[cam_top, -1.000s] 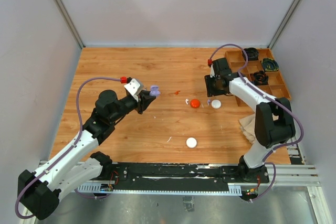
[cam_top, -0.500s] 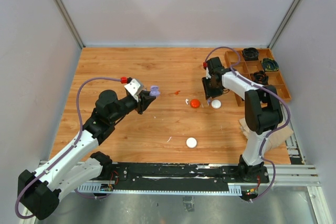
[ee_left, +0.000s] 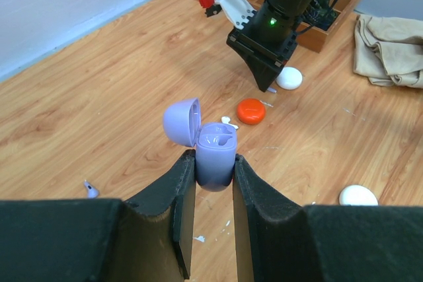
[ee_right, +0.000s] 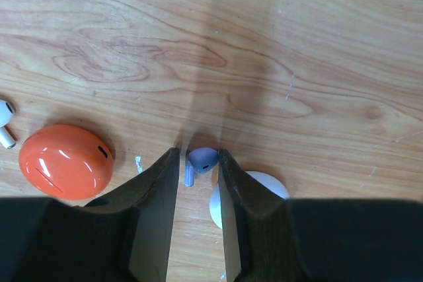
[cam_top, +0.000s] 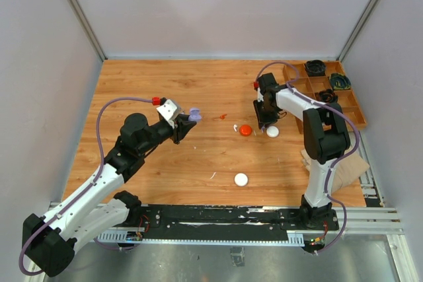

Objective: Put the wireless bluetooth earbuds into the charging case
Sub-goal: Pick up the earbud from the center of the board.

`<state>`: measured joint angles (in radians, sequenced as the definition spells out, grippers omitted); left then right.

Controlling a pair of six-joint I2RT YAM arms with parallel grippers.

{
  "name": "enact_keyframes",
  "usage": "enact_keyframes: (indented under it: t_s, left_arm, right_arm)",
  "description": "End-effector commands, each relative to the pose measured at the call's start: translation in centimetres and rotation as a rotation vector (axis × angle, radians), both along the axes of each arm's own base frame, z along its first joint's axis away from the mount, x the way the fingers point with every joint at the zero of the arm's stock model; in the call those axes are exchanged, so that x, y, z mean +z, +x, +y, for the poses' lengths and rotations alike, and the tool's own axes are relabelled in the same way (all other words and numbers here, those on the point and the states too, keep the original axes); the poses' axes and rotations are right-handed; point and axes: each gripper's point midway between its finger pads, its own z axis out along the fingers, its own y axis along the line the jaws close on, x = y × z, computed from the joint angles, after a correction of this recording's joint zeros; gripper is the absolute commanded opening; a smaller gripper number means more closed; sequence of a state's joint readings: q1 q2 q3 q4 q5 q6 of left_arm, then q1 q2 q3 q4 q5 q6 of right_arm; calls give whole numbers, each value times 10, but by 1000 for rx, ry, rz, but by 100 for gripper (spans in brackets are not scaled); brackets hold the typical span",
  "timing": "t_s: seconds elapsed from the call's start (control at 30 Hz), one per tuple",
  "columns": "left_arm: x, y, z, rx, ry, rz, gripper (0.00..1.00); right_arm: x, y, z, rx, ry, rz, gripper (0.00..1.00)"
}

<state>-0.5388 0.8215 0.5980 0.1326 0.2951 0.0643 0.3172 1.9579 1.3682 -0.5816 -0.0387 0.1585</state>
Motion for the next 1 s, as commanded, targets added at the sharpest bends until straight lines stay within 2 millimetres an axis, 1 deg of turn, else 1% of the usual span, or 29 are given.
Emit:
enact_keyframes:
  t_s: [0.0,0.1,0.27,0.33,0.57,0.6,0.77,0.97]
  left_arm:
    - [5,-1,0,-12,-5,-29,0]
    - [4,-1,0,-13,-6,-28,0]
    - [5,-1,-1,-18,-7,-29,0]
    - [5,-2,-1,-20,-9,-31,0]
    - [13,-7,-4,-43,-45,-54,0]
    - [14,-8,-4,-47,-51,-60,0]
    - [24,-15,-9,-88,-99,-84,0]
    - [38,-23,-18,-156,-161,-123,0]
  right_arm:
    - [-11,-12,7,29,-7,80,30]
    - [-13,-15,5,29,-10,94,26]
    - [-9,-18,5,34,-4,88,20]
    - [6,-15,8,37,17,50,19]
    - [39,-15,20,58,103,-41,17]
    - [46,-16,23,62,120,-58,17]
    - [92,-17,42,115,200,-192,17]
    - [157,-25,72,201,339,-375,17]
